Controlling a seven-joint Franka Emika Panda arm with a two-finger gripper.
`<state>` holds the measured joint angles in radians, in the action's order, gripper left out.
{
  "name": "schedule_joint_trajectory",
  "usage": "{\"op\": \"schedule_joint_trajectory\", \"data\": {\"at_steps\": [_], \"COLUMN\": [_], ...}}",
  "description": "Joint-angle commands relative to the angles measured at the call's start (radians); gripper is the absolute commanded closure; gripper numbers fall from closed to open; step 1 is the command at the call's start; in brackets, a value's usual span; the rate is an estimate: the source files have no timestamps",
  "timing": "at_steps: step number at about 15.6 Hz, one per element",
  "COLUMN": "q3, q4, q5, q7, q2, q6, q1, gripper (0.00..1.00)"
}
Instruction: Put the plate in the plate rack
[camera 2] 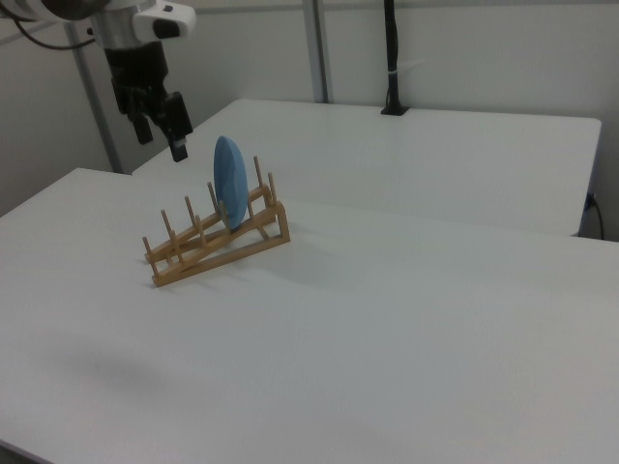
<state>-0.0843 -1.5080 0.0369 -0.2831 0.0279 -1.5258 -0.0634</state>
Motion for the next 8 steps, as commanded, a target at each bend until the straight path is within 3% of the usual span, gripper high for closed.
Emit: {"op": "schedule_joint_trajectory", "data": {"at_steps": [1, 2, 4, 8], "q3": [0.04, 0.049, 0.125, 0.13], "q4": [-0.081, -0.083, -0.08, -0.075], "q5": [0.008, 0.008, 0.009, 0.014], "q7": [0.151, 0.154, 0.156, 0.192], "q2": [0.027, 0.021, 0.004, 0.003], "q6": [-0.108, -0.134, -0.159, -0.148], "q1": [0.033, 0.037, 0.111, 0.109], "gripper": [0.0, 0.0, 0.0, 0.0]}}
